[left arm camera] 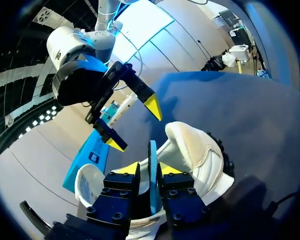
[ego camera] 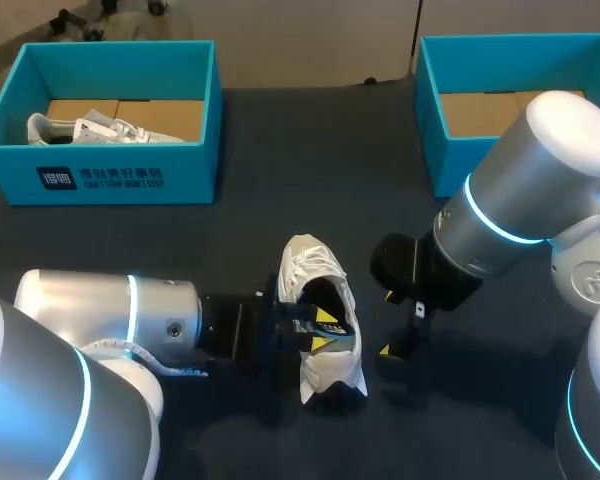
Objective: Take the shoe out of the shoebox, open the shoe tongue, remove and reinsert the insole, then place the shoe into the shoebox
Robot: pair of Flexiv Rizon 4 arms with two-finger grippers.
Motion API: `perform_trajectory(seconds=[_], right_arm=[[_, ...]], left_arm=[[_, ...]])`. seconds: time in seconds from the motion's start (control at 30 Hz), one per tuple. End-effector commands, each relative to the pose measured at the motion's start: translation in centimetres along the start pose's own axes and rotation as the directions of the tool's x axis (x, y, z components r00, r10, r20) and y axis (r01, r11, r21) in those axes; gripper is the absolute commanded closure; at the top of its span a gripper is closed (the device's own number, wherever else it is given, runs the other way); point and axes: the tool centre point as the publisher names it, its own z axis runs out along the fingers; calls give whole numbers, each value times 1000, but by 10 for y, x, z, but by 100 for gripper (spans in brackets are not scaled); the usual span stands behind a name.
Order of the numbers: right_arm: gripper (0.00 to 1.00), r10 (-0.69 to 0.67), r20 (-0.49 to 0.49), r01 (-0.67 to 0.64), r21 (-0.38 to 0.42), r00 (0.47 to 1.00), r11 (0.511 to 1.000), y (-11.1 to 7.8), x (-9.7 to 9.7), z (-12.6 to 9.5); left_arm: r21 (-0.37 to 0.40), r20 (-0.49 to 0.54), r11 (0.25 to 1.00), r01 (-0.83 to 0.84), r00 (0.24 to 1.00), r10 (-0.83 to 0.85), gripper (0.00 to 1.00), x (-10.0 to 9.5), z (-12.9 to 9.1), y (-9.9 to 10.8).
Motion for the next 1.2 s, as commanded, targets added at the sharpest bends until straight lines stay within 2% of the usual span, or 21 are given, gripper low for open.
perform_trajectory(seconds=[0.03,0.37,0.57,0.63,0.7,0.73,0.97,1.2], right_arm=[[0,1,4,-1,1,1000,1000,1,1,3],[0,1,4,-1,1,1000,1000,1,1,3],[0,1,4,-1,1,1000,1000,1,1,3],[0,1,4,-1,1,1000,1000,1,1,3],[0,1,4,-1,1,1000,1000,1,1,3],[0,1,4,-1,1,1000,1000,1,1,3],[0,1,4,-1,1,1000,1000,1,1,3],[0,1,4,-1,1,1000,1000,1,1,3]], left_arm=[[10,-13,1000,11,1000,-11,77,0,-9,-4],[-5,-39,999,54,998,-55,76,2,-10,-19],[-41,-56,997,73,996,-75,81,3,-7,-25],[-57,-62,996,69,995,-73,86,3,-5,-25],[-63,-63,996,66,996,-70,91,4,-3,-25],[-67,-65,996,67,995,-71,99,4,-2,-24],[-56,-75,998,36,996,-40,100,7,-2,-19],[-91,-52,996,-22,998,17,100,6,0,-7]])
